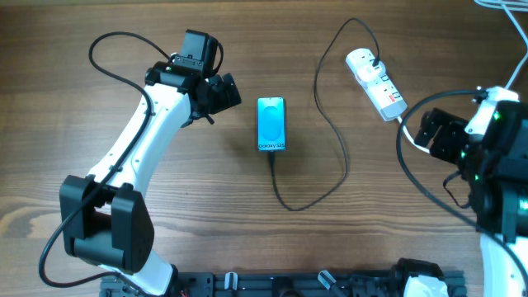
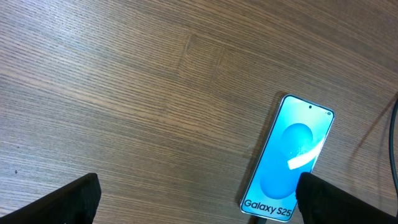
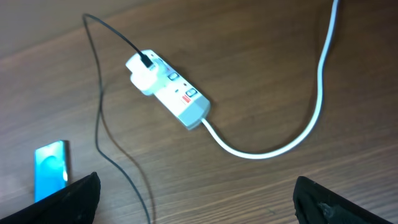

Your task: Plug charger to phone and switch on socket

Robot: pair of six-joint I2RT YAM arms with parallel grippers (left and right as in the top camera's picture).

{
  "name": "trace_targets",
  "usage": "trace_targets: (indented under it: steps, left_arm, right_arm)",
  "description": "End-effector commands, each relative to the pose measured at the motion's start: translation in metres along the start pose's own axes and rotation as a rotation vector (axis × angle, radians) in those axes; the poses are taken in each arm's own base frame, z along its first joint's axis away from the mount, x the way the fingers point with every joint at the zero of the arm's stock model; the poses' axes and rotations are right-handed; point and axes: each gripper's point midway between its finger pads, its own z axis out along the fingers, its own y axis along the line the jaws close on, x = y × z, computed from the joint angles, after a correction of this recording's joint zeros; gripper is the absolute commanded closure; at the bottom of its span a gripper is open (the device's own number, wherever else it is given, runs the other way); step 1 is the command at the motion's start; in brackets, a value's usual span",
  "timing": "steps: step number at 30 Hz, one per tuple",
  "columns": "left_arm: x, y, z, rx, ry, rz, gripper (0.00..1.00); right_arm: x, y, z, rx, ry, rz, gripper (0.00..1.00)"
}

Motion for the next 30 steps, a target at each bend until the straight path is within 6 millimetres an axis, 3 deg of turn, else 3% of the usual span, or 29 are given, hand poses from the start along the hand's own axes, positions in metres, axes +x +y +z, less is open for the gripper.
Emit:
trace_targets:
  steps: [1, 4, 14, 22, 26, 30]
  left_arm:
    - [-0.002, 0.004, 0.000, -0.013, -0.008, -0.011, 0.00]
    - [-0.002, 0.004, 0.000, -0.013, -0.008, -0.011, 0.00]
    - [-0.002, 0.004, 0.000, -0.013, -0.008, -0.011, 0.00]
    - [-0.002, 0.004, 0.000, -0.013, -0.008, -0.011, 0.00]
    - [-0.002, 0.004, 0.000, -0.013, -0.008, -0.011, 0.00]
    - [-0.002, 0.004, 0.000, -0.013, -0.008, -0.011, 0.00]
  right_arm:
    - [-0.007, 0.019, -0.022, -0.112, -0.075, -0.023, 0.00]
    - [-0.012, 0.023, -0.030, -0.132, -0.114, -0.028, 0.00]
    - [-0.026, 0.025, -0.091, -0.162, -0.344, -0.093, 0.01]
    - [-0.024, 0.025, -0.129, -0.169, -0.479, -0.157, 0.00]
    - [-0.016, 0.024, -0.129, -0.169, -0.543, -0.190, 0.00]
    - [0.004, 0.026, -0.110, -0.214, -0.612, -0.194, 0.00]
